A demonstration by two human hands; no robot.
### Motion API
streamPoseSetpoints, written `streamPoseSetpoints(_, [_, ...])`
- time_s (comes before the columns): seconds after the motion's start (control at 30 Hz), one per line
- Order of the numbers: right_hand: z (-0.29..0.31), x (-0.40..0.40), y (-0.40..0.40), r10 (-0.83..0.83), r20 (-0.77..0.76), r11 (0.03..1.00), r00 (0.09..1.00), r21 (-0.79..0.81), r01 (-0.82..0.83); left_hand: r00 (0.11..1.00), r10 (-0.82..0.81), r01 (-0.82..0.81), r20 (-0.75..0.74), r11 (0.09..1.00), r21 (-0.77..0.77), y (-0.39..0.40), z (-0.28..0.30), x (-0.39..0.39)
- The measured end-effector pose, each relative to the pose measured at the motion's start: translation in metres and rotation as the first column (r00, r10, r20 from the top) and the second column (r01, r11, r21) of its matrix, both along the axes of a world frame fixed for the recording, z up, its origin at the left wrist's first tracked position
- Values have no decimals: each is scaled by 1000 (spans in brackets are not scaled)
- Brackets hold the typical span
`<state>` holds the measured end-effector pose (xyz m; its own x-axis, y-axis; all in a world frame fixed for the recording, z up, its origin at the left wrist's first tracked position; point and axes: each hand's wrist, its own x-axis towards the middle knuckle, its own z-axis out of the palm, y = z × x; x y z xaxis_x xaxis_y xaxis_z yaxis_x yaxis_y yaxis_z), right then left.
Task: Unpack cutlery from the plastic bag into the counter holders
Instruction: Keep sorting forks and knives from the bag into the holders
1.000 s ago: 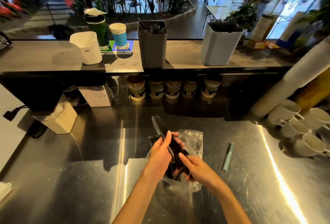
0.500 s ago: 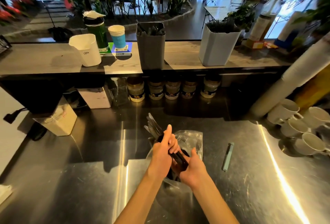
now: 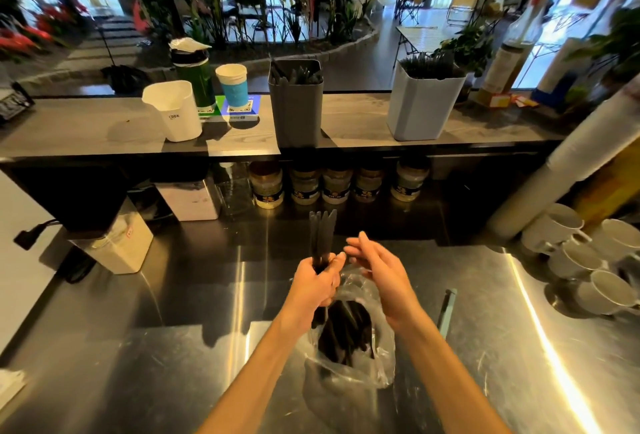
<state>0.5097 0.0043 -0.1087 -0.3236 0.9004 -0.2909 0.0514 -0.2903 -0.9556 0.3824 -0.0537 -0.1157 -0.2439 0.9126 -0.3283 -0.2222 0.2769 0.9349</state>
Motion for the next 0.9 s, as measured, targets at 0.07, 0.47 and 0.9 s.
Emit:
streamPoseSetpoints(0.07, [20,-4,10,96,66,978,993,181,-107,996,-31,25,-79,997,-72,8,7,-7])
streamPoseSetpoints(0.47, [106,-46,73,333,319,736,888,501,-456,900,-329,318,-285,944,-85,55,73,-70])
streamPoseSetpoints(0.9, [275,-102,161,72,69,342,995,935,-90,880,24,233,-474,850,473,154,232,-159])
